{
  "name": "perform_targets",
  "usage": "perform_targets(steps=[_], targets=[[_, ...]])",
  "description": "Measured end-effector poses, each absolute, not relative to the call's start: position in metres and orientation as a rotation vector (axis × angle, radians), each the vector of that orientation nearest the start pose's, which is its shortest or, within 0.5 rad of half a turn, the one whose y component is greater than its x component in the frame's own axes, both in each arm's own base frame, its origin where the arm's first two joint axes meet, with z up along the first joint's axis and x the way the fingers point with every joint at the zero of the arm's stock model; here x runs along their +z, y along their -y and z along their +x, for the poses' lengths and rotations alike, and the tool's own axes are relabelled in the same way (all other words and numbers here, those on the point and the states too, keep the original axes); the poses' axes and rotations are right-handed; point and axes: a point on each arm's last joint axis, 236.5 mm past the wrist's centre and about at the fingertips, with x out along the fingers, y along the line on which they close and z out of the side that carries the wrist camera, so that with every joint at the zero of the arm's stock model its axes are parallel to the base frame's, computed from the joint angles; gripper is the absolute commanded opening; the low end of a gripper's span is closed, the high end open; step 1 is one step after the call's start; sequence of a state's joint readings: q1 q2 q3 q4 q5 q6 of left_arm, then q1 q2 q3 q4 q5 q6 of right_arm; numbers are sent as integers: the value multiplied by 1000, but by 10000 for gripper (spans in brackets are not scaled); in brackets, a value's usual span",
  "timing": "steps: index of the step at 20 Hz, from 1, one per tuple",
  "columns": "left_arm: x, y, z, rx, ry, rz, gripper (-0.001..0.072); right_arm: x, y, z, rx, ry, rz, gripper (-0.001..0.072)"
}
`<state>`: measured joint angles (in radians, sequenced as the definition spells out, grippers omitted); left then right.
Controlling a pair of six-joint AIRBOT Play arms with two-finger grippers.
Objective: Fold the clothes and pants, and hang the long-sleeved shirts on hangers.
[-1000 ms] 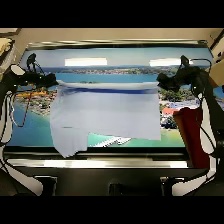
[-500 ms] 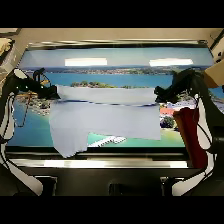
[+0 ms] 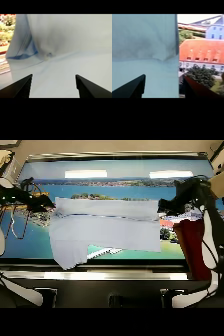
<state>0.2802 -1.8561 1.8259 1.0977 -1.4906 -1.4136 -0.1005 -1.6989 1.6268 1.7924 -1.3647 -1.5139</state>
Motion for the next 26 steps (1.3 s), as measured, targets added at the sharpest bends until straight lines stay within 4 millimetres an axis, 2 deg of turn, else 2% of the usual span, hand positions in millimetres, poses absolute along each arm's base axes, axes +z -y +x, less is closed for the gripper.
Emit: perform_targets(steps=[2,4,5,7,9,11,13,16,17,19,20,21,22,23,24,26], targets=[[5,-47,456,-191,-1391,-519,618,10,14,450,21,-1365,292,547],[3,-62,413,-139,-1419,-608,618,23,24,435,54,-1340,346,547],[-3,-62,388,-119,-1431,-663,618,26,24,426,78,-1337,385,546],[-23,-51,334,-85,-1473,-758,616,27,23,409,115,-1331,456,545],[-49,-32,287,-52,-1509,-834,602,25,18,396,141,-1332,504,544],[-74,-11,249,-46,-1547,-881,602,25,13,390,162,-1326,539,544],[-92,5,222,-49,-1575,-910,600,27,7,388,183,-1317,570,543],[-100,23,207,-69,-1582,-959,596,31,-1,389,211,-1302,616,543],[-102,26,206,-73,-1575,-962,533,33,-4,389,221,-1298,629,543],[-109,26,209,-65,-1553,-942,113,36,-9,388,244,-1298,647,543],[-113,24,211,-55,-1537,-922,56,38,-12,386,257,-1302,651,543],[-114,24,214,-51,-1524,-914,56,40,-14,384,273,-1306,645,543],[-115,25,215,-50,-1518,-918,18,42,-15,381,282,-1308,639,542],[-115,26,216,-52,-1511,-917,18,45,-14,379,285,-1305,634,505],[-115,26,218,-50,-1506,-917,18,48,-10,378,279,-1293,630,479],[-115,26,220,-47,-1497,-917,18,49,2,375,249,-1284,639,491]])
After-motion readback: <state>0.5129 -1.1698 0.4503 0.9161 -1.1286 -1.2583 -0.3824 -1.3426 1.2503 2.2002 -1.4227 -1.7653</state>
